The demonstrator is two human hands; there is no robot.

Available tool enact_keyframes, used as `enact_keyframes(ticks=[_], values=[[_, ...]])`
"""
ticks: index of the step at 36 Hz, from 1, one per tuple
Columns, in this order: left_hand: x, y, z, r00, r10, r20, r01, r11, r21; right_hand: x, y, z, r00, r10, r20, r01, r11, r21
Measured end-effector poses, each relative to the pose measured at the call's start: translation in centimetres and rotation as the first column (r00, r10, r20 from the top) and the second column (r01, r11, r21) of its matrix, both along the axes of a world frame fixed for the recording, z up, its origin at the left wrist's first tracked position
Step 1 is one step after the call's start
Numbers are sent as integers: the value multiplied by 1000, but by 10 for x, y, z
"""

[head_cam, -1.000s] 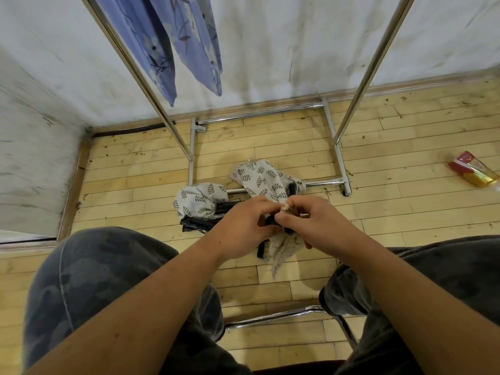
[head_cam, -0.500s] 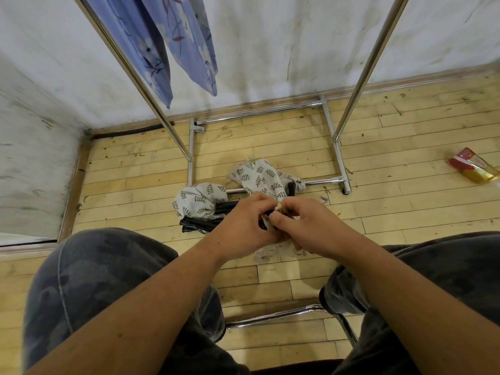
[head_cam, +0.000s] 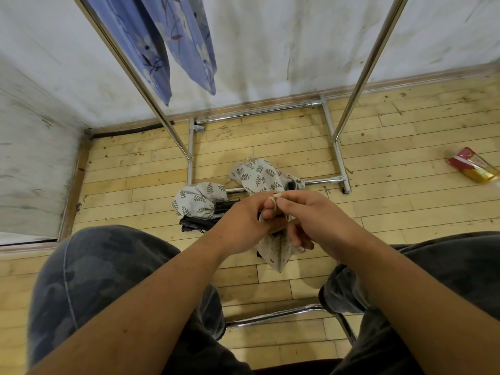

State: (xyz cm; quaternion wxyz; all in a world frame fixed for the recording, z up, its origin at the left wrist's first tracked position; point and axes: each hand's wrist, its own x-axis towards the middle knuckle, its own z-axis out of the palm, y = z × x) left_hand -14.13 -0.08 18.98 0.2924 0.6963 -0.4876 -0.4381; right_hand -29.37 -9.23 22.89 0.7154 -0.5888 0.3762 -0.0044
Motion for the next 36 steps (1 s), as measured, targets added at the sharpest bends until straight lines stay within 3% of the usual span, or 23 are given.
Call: enact_keyframes(ticks=[5, 13, 19, 27, 36], values=[[0, 3, -6, 998, -13, 55, 13, 1000, 6, -2, 2, 1, 1000, 12, -1, -12, 1000, 26], [1, 3, -5, 997, -29, 70, 37, 993, -115, -3, 2, 9, 992, 27, 123, -54, 973, 225], [-1, 3, -5, 977, -77, 198, 102, 988, -119, -3, -1, 7, 1000, 3, 2, -4, 948, 318], [-1, 4, -6, 985, -17, 174, 18, 1000, -3, 0, 0, 3, 995, -6, -100, 21, 988, 151], [0, 5, -10, 981, -37, 192, 44, 999, -28, 1, 3, -3, 995, -22, -93, 27, 998, 48]])
